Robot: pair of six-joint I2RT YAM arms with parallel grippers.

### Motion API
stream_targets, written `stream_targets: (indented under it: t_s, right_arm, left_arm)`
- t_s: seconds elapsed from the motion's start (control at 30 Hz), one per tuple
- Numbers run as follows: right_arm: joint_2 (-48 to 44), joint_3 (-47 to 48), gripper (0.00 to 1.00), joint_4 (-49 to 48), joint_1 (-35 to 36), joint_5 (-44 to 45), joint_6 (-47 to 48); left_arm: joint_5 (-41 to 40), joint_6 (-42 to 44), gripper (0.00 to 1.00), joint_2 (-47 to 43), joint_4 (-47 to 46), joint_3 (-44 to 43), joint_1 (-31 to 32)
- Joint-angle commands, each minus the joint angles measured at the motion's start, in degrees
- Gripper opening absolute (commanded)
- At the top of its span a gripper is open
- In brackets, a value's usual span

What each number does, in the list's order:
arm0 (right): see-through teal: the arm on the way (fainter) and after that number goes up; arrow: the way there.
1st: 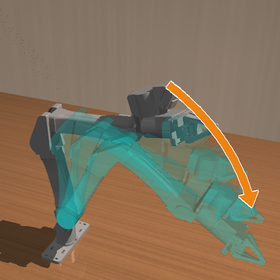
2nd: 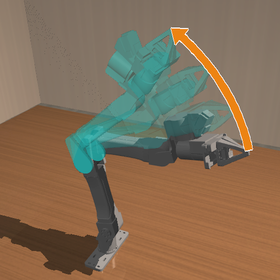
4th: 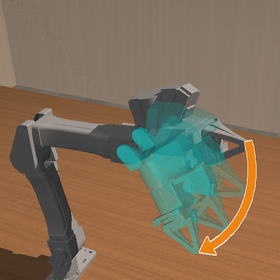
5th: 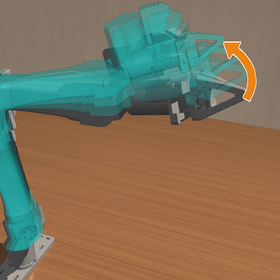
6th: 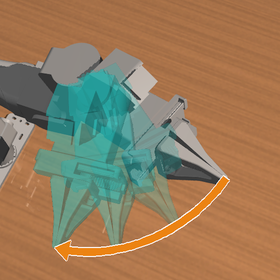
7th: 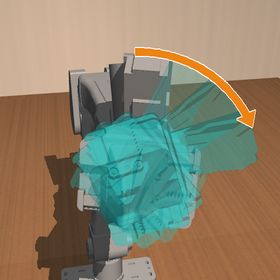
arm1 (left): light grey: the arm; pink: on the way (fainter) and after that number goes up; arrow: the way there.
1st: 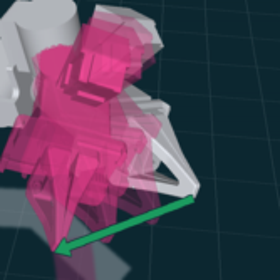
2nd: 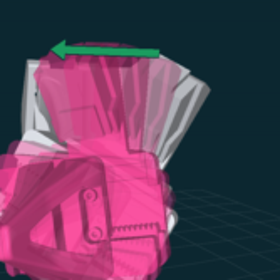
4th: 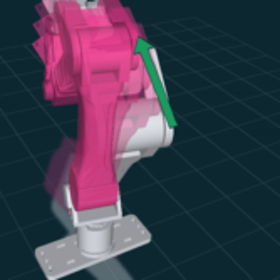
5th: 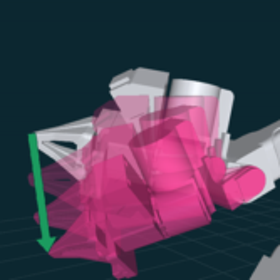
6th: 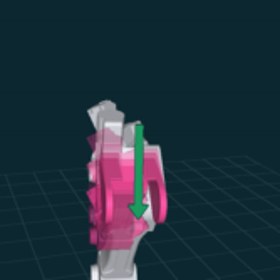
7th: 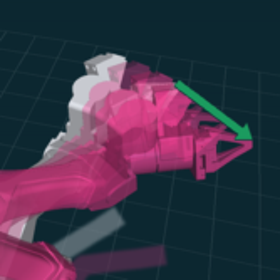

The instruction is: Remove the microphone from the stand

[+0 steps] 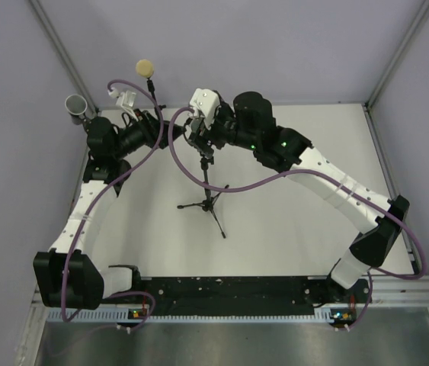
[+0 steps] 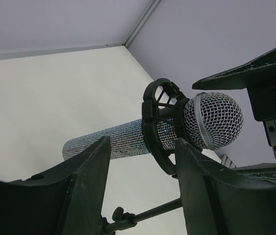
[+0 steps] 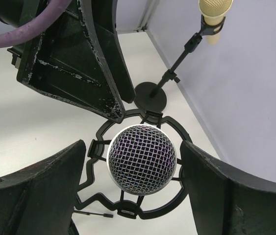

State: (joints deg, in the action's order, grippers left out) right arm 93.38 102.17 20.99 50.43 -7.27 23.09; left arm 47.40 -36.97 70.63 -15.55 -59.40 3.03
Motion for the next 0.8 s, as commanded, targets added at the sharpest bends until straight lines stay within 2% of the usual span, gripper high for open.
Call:
stream_targets:
  t_s: [0.0,0.77]
  right_arm:
    - [-2.59,1.36,0.77,-0.34,0.72,-1.79,-0.86]
    - [-4.09,0.05,0.72,0.28,0.72,-1.61,-0.59]
  left_arm:
    - [1.29,-1.87,0.60,-0.49,-4.31,0.60,-0.30]
    - [4.37,-11.81,0.49,1.44,-12.40,2.97,-0.21]
